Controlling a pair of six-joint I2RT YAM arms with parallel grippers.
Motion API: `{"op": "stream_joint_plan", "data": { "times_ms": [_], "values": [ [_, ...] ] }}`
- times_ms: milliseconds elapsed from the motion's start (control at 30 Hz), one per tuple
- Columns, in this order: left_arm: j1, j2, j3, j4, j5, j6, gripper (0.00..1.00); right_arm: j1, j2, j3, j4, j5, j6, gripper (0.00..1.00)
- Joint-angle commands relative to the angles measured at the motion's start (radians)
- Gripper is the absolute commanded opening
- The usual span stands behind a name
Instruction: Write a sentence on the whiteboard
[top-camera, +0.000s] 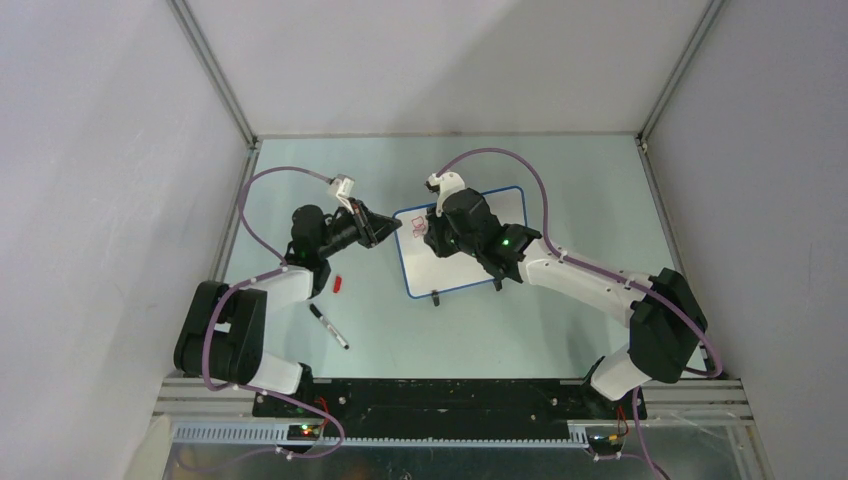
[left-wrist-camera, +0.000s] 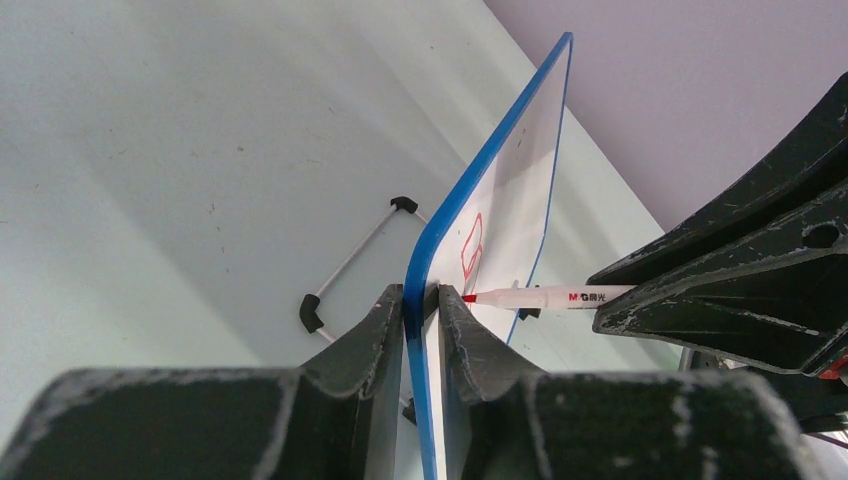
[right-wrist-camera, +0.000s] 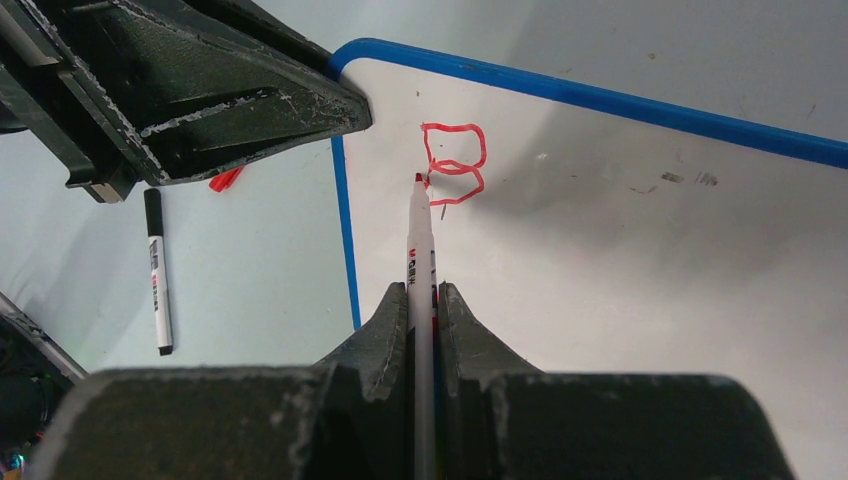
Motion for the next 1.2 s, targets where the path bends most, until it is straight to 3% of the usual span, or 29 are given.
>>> {"op": "stream_joint_plan", "data": {
  "times_ms": [0,633,1167],
  "values": [
    [-0.014,-0.04,0.008,0.009,0.024,0.022,0.22,-0.001,-0.048,0.043,0.0,0.039,-0.024,0.0],
    [-0.013,-0.041,0.008,0.007,0.023,0.026,0.22,-0.027,-0.089,0.041,-0.012,0.056,-0.031,0.0],
    [-0.014,-0.045,0.007,0.0,0.019,0.031,0.22,-0.072,-0.18,-0.074,0.045,0.05,-0.051,0.0]
  ]
}}
